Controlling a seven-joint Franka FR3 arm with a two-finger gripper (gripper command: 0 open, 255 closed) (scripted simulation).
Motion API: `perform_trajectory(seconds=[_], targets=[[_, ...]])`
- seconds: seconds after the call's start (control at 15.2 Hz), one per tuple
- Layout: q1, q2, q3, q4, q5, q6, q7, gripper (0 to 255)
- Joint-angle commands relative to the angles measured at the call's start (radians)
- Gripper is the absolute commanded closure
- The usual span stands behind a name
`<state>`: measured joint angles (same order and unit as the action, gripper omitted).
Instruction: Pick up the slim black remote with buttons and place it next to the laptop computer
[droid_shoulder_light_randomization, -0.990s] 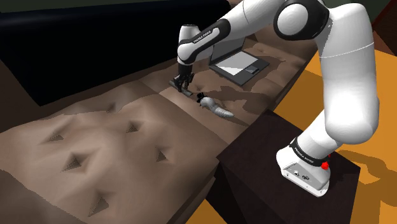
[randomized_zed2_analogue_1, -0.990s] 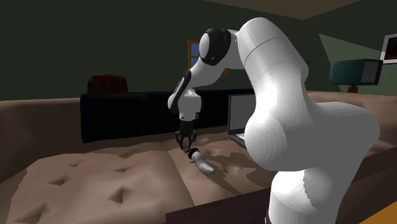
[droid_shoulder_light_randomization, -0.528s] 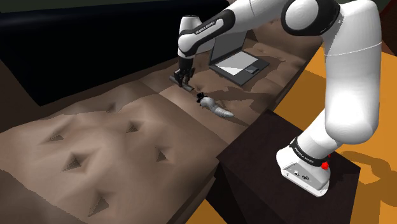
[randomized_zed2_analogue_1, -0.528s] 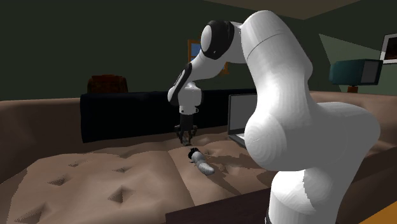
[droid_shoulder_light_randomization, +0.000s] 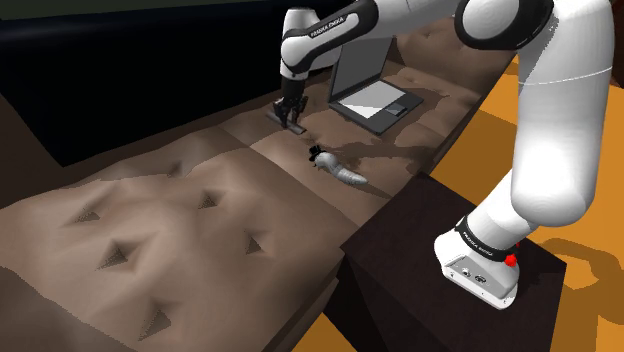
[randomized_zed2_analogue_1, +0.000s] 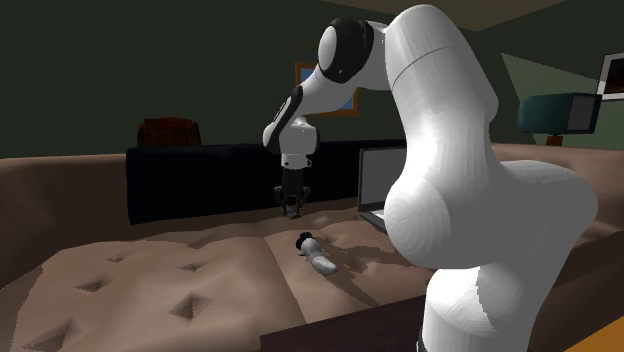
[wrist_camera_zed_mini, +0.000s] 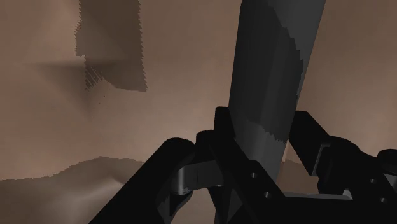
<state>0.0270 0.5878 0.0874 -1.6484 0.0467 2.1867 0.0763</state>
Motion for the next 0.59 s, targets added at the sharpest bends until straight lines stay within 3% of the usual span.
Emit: perform_trajectory(seconds=[0.0,0.53], targets=[[-0.001,-0.015,0.0,0.009,0.0,-0.024,0.001,255],[-0.002,-0.068,0.002,0.037,0.002,-0.105,0.006,255]])
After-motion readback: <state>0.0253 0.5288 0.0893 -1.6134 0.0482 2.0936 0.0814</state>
